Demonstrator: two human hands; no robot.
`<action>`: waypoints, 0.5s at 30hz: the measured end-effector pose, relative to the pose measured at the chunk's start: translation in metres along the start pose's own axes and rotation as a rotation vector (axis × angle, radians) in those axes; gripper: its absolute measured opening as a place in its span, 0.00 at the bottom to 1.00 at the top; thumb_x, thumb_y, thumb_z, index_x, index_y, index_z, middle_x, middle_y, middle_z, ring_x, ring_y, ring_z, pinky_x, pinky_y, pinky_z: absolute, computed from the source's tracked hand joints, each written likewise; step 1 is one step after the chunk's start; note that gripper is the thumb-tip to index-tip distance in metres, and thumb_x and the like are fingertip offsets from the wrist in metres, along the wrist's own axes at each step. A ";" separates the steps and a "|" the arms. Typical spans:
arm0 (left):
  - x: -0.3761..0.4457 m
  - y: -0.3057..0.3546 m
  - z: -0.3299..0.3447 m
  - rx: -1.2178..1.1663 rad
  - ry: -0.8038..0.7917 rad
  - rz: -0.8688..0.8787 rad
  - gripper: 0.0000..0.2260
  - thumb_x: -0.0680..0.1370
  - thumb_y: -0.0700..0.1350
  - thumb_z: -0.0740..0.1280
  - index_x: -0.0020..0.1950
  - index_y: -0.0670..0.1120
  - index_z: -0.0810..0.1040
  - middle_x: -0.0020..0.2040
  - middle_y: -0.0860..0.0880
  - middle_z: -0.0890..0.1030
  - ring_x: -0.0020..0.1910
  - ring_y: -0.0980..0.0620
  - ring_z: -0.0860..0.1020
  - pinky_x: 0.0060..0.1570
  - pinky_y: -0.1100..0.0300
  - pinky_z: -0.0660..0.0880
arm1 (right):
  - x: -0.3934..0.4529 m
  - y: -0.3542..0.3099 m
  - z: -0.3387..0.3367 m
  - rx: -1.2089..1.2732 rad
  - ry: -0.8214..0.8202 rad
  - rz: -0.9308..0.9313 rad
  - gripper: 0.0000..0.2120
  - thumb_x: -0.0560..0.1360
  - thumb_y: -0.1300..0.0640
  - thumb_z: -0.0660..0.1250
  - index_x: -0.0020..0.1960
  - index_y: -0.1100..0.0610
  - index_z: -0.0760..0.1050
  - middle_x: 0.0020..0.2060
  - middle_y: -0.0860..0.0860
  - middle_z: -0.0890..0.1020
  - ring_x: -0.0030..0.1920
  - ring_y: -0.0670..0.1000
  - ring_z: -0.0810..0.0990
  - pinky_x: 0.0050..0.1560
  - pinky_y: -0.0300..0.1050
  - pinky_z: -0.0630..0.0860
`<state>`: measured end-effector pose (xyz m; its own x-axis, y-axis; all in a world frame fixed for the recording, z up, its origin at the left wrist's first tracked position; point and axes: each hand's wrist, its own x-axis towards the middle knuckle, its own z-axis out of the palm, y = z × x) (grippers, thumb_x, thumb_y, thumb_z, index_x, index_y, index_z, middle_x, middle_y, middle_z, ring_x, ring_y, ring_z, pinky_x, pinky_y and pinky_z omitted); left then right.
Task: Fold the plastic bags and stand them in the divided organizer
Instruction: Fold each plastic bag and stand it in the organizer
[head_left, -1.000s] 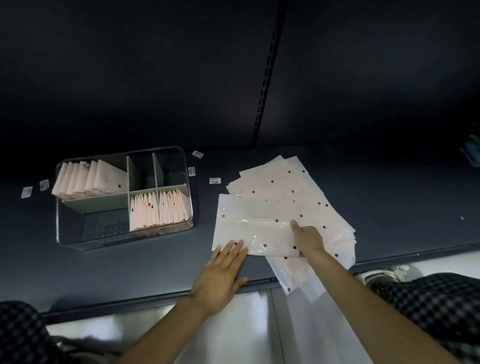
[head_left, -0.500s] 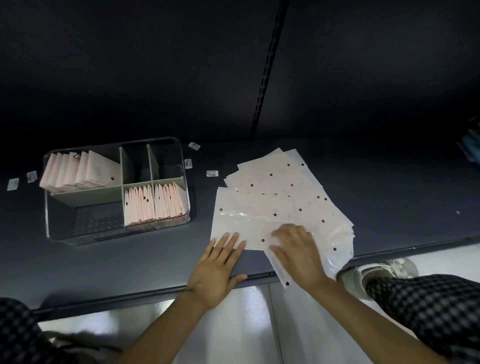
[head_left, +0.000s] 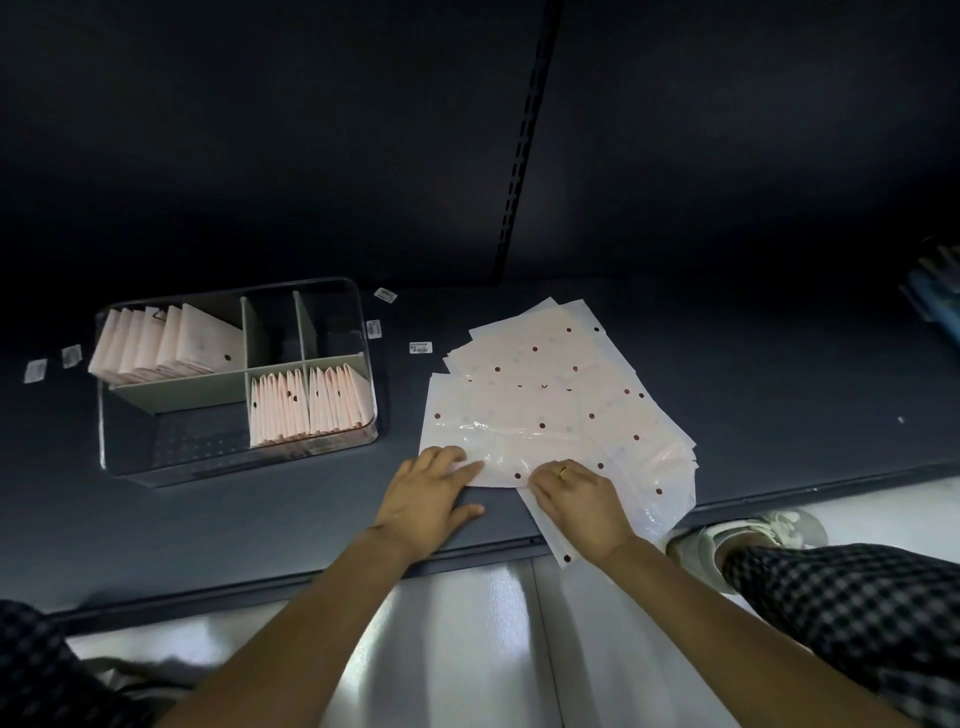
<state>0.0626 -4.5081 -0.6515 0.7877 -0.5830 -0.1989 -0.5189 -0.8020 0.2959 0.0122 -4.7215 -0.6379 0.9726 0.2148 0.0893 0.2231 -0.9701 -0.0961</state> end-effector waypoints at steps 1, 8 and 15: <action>-0.001 -0.004 -0.003 -0.027 -0.001 -0.006 0.26 0.78 0.60 0.60 0.74 0.56 0.62 0.73 0.53 0.63 0.71 0.52 0.60 0.67 0.57 0.57 | 0.000 0.003 -0.001 0.083 -0.035 0.022 0.09 0.64 0.61 0.78 0.41 0.55 0.81 0.36 0.47 0.83 0.36 0.47 0.81 0.32 0.38 0.77; -0.023 -0.029 -0.021 -0.303 0.146 -0.092 0.09 0.77 0.49 0.67 0.56 0.53 0.82 0.59 0.55 0.80 0.60 0.53 0.76 0.57 0.60 0.71 | -0.005 0.026 -0.024 0.750 -0.411 0.120 0.06 0.81 0.55 0.58 0.45 0.50 0.70 0.29 0.41 0.73 0.31 0.42 0.67 0.35 0.33 0.64; -0.023 -0.023 -0.018 -0.631 0.075 -0.257 0.06 0.78 0.44 0.66 0.50 0.46 0.82 0.44 0.48 0.84 0.47 0.48 0.81 0.47 0.57 0.73 | 0.000 0.053 -0.032 0.934 -0.611 0.384 0.13 0.68 0.54 0.76 0.49 0.48 0.76 0.43 0.40 0.80 0.42 0.41 0.77 0.39 0.35 0.72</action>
<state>0.0626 -4.4740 -0.6373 0.8927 -0.3556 -0.2769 -0.0378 -0.6713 0.7403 0.0215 -4.7769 -0.6109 0.8000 0.1916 -0.5685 -0.3758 -0.5785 -0.7239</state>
